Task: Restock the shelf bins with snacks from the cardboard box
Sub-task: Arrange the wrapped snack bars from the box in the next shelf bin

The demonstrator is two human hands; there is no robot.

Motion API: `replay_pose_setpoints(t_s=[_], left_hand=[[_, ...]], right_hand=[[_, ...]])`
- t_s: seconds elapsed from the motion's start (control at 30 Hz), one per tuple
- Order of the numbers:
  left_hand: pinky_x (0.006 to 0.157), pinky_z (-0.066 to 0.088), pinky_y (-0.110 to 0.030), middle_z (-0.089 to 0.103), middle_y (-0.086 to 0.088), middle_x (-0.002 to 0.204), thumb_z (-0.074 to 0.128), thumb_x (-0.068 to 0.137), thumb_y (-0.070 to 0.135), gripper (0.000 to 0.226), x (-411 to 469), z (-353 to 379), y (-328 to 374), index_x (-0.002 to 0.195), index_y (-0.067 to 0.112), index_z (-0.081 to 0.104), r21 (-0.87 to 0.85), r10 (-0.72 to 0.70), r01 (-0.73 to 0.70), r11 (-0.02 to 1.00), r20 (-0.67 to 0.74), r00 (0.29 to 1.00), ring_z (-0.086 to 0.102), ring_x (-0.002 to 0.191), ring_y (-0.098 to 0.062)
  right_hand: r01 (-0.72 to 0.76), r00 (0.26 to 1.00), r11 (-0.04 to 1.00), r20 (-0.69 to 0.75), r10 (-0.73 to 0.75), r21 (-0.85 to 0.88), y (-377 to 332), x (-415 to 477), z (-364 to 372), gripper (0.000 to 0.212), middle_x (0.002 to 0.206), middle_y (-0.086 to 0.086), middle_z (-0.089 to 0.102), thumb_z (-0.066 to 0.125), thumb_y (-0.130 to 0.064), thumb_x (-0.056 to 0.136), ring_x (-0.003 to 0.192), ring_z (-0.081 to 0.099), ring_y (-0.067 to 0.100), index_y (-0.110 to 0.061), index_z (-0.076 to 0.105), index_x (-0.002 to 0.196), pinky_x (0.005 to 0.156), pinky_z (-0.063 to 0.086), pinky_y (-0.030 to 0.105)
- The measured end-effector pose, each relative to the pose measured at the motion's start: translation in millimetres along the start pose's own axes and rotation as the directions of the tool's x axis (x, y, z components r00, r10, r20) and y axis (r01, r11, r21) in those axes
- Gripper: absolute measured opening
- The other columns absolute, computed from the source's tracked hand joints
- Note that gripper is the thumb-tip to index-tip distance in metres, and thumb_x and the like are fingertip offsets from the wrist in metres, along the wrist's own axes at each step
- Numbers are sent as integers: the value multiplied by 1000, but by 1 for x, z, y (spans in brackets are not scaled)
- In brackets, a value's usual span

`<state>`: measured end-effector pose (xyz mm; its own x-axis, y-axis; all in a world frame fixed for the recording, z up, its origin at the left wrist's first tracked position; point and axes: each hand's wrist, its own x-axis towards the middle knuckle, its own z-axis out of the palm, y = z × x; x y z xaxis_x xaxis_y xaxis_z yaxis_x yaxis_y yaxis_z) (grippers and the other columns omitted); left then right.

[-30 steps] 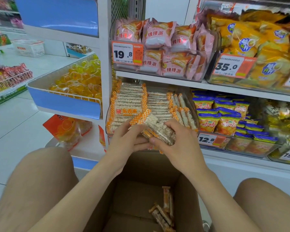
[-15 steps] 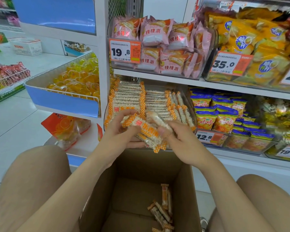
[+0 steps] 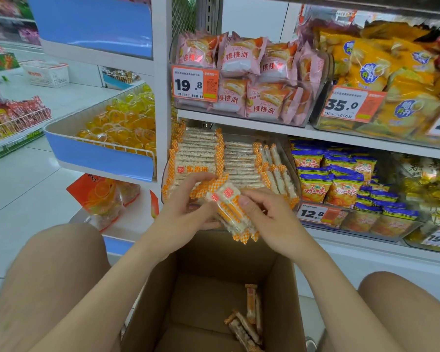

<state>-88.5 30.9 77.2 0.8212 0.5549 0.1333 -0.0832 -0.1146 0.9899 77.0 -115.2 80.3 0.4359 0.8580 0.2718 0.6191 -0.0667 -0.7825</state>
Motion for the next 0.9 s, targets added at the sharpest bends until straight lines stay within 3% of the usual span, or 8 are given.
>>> replay_pose_setpoints(t_s=[0.1,0.2,0.27,0.4,0.53,0.67,0.8,0.9], left_hand=[[94,61,-52,68,7,130,70,99,10,57,-3,-1,0,144,34,45,45,54,-55,997,18,998,71,115,-24],[96,60,-51,68,4,131,71,98,15,61,-1,-7,4,147,34,40,34,80,-79,996,-24,997,72,114,-24],[98,60,-48,70,0,129,69,100,14,56,2,-15,7,146,30,41,2,64,-64,998,-8,998,72,115,-23],[97,60,-42,68,-8,129,59,103,4,48,6,-28,11,143,23,43,-42,76,-77,996,-22,997,69,118,-27],[98,58,-55,64,-17,129,53,105,0,46,16,-41,16,144,20,41,-16,140,-142,990,-97,985,65,117,-39],[104,52,-60,66,-11,128,57,106,11,44,28,-56,20,145,29,44,1,147,-148,989,-130,981,67,119,-33],[106,54,-51,70,-3,127,63,102,17,50,35,-62,21,147,28,46,-15,152,-155,988,-120,981,66,122,-24],[101,57,-40,69,4,125,68,99,21,52,38,-65,20,146,29,48,40,193,-189,981,-144,971,67,119,-17]], right_hand=[[37,999,995,20,-36,-93,6,3,14,29,123,-23,65,52,-44,108,123,53,0,-38,69,131,104,45,34],[64,996,997,70,-61,-41,-5,5,18,41,141,-27,59,51,-45,108,133,51,-8,-39,55,148,107,43,18],[94,991,996,92,-92,-11,-14,7,16,45,143,-32,55,52,-43,108,132,49,-14,-39,48,152,103,40,8],[141,983,984,136,-126,-111,-20,21,18,59,142,-33,51,66,-39,102,131,47,-14,-47,41,155,97,39,3],[212,972,961,138,-189,-180,-32,45,28,62,145,-24,49,67,-39,101,131,46,-7,-44,38,156,101,41,14],[246,968,957,89,-235,-152,-36,67,36,64,145,-22,52,71,-39,96,133,49,0,-42,41,152,108,47,31],[258,966,951,60,-251,-169,-31,81,41,74,140,-21,53,80,-44,89,127,51,-1,-46,40,151,103,46,26],[300,947,896,-10,-320,-329,-28,93,34,69,135,-16,50,78,-37,92,125,50,4,-44,43,151,104,45,32]])
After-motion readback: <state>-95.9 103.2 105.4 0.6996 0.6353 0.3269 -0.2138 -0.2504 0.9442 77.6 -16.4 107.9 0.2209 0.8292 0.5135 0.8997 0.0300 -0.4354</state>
